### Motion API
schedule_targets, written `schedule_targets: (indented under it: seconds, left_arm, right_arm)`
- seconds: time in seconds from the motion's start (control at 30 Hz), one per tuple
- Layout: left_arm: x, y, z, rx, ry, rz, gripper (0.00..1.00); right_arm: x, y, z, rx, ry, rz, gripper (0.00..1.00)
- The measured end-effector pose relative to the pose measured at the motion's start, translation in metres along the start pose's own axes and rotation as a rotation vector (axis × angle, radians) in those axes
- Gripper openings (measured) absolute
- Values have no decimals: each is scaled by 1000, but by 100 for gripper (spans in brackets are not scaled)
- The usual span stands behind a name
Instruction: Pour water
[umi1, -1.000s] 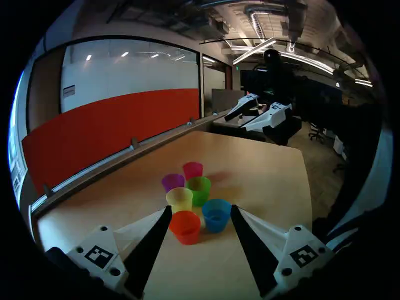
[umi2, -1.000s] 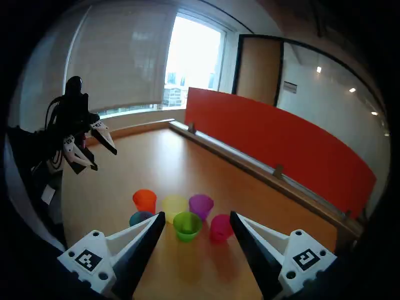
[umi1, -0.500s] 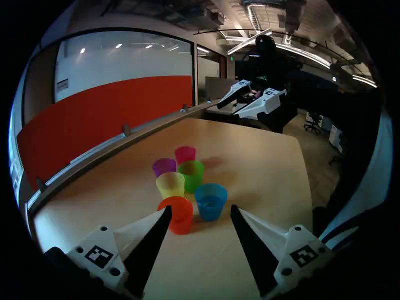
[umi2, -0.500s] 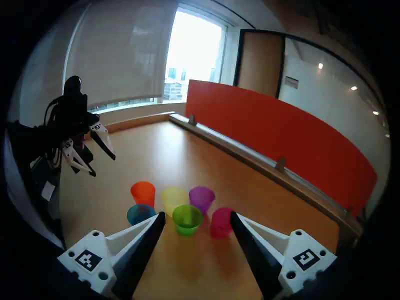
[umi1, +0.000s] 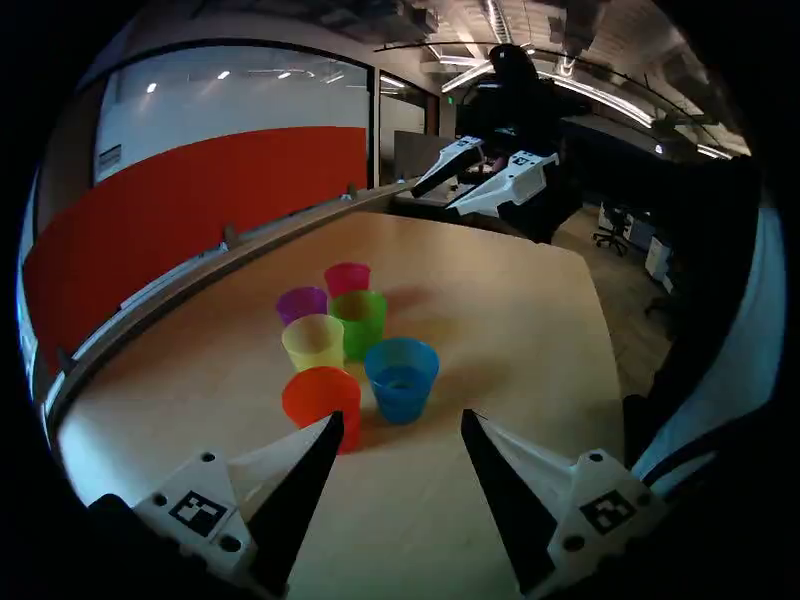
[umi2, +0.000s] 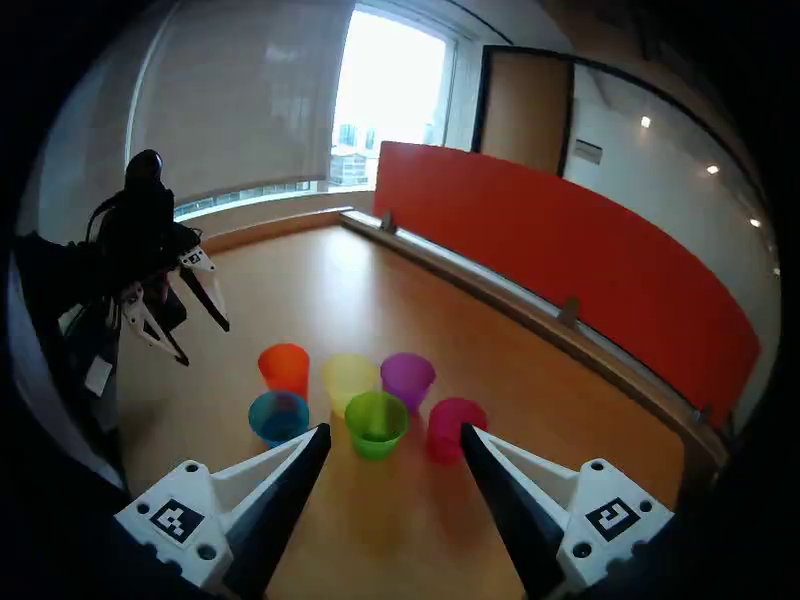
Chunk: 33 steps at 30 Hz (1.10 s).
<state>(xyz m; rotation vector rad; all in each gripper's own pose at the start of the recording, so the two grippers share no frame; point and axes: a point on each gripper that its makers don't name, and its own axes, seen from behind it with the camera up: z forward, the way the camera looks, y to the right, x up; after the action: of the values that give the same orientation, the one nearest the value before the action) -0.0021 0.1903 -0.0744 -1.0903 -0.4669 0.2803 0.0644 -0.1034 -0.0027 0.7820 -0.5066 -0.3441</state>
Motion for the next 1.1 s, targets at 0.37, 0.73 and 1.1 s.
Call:
schedule_targets:
  seconds: [0.37,0.73,1.1]
  left_arm:
    - [-18,10,18,-44,-38,-3,87]
    - [-28,13,35,-69,-63,1,86]
    - [-31,12,49,-85,-66,-3,87]
  right_arm:
    - [-9,2,13,12,-27,5,100]
    - [-17,4,24,29,-45,13,100]
    - [-16,5,35,43,-47,9,100]
